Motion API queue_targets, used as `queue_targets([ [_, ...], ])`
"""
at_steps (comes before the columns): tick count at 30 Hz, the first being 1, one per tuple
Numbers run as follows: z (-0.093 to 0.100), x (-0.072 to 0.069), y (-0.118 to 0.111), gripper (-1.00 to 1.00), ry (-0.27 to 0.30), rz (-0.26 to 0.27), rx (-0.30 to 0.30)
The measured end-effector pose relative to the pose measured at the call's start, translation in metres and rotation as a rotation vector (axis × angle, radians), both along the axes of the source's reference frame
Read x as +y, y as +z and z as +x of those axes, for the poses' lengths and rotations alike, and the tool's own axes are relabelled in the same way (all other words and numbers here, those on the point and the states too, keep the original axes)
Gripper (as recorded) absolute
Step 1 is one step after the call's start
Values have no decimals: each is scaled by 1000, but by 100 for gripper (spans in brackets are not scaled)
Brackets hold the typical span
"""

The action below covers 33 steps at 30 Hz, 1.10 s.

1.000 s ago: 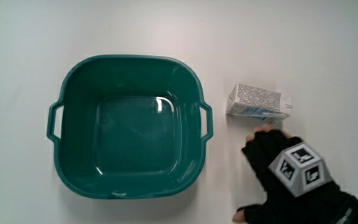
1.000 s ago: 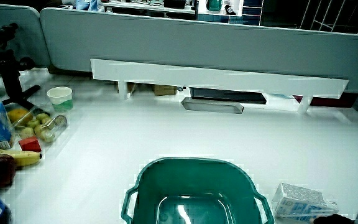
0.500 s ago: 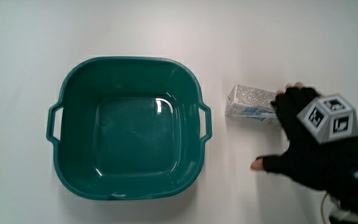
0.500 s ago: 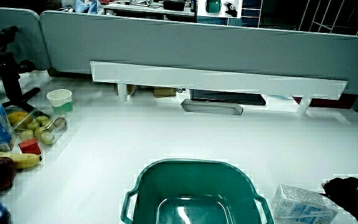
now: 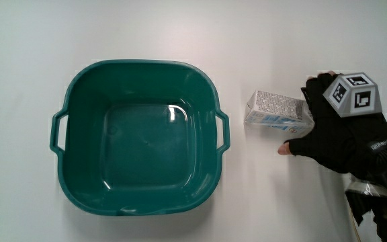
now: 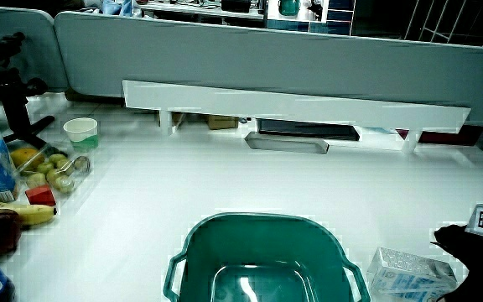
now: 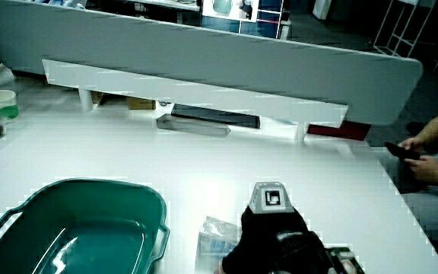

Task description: Pick milk from desk

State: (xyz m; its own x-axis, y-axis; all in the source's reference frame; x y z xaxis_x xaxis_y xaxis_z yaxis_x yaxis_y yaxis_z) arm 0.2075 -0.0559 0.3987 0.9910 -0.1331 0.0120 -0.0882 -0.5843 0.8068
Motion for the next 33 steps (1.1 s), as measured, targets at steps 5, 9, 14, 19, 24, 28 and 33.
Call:
queue_targets([
  [5, -5, -5, 1, 0, -13, 5, 13],
  [9, 0, -11, 15, 0, 5, -22, 29],
  [14, -3, -12, 18, 0, -14, -12, 20],
  [19, -6, -12, 15, 9, -25, 59, -30],
  [24, -6, -15, 20, 25, -21, 56, -40],
  [28, -5, -16, 24, 37, -15, 55, -56],
  [33, -3, -17, 27, 53, -16, 63, -86],
])
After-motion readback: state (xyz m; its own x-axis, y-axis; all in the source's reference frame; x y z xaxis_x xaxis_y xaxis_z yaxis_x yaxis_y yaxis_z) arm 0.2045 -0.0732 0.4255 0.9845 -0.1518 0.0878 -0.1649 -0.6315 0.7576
